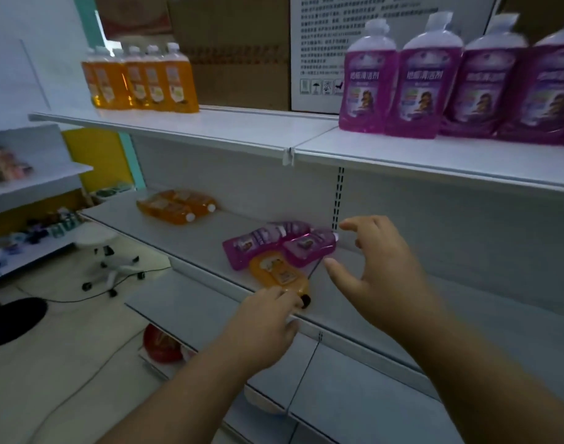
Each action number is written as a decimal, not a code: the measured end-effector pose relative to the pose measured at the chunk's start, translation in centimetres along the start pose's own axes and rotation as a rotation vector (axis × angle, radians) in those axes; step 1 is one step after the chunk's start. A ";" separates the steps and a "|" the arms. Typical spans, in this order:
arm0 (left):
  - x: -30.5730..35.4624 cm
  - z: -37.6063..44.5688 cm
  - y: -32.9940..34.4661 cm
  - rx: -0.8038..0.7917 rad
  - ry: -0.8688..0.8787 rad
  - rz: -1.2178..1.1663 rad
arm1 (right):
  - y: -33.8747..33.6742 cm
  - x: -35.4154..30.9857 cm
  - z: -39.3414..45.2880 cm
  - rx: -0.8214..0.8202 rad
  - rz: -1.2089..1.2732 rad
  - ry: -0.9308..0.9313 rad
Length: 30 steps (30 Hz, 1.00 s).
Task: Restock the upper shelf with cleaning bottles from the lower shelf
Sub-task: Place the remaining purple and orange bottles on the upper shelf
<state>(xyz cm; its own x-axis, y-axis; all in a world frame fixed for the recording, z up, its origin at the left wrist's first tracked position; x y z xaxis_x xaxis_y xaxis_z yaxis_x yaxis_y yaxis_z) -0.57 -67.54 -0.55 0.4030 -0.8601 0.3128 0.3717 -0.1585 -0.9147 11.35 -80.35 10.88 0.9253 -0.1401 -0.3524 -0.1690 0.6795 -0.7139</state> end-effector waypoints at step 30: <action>-20.0 8.8 -1.8 -0.209 0.066 -0.993 | 15.9 1.0 7.6 0.136 -0.147 0.492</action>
<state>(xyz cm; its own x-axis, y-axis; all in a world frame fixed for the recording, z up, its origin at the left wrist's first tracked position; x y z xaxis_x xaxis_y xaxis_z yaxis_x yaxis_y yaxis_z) -1.93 -45.76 -2.95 -0.0580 -0.3175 0.9465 0.3572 -0.8919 -0.2773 12.13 -64.23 3.82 0.6615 -0.5403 -0.5200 0.0262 0.7097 -0.7040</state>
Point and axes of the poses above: each hand's wrist, its own z-axis towards the middle knuckle, its own y-axis out of the palm, x = y × z, the point moved 5 cm from there along z, towards the middle knuckle, and after that the axes turned 3 degrees about -y, right-handed, at the moved point
